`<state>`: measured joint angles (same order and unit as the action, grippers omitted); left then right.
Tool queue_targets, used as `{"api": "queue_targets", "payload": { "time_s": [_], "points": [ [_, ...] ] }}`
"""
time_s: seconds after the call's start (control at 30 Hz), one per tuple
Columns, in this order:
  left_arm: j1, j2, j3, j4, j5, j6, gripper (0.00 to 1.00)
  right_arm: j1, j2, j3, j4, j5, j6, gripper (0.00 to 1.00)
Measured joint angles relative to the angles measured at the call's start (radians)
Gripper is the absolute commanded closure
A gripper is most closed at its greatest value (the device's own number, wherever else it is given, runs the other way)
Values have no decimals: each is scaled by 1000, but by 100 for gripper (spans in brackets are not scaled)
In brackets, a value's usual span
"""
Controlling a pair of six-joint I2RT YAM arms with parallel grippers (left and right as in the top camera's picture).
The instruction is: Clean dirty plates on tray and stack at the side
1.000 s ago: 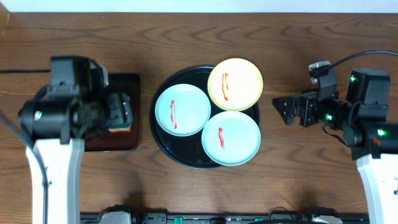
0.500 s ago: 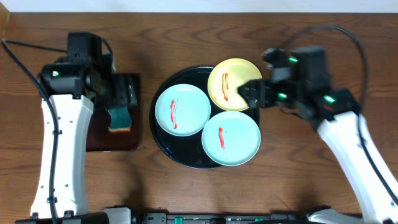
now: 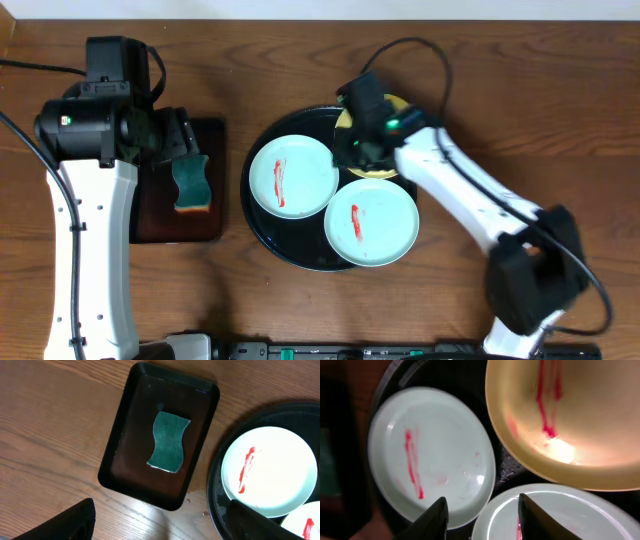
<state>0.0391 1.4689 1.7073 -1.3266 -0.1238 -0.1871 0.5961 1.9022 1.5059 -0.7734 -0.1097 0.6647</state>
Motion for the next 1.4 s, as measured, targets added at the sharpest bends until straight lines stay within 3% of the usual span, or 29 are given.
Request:
{"api": "queue_targets", "payload": {
  "time_s": [0.23, 0.67, 0.8, 0.97, 1.4],
  "points": [
    [0, 0, 0, 0, -11, 0, 16, 55, 85, 0, 51, 47, 74, 69],
    [0, 0, 0, 0, -11, 0, 16, 66, 188, 0, 86, 101, 114, 71],
    [0, 0, 0, 6, -11, 0, 16, 66, 206, 0, 111, 113, 117, 79],
    [0, 1, 0, 10, -11, 0, 15, 66, 235, 5, 130, 124, 116, 98],
    [0, 185, -58, 12, -14, 5, 16, 82, 235, 8, 130, 129, 92, 99]
  ]
}}
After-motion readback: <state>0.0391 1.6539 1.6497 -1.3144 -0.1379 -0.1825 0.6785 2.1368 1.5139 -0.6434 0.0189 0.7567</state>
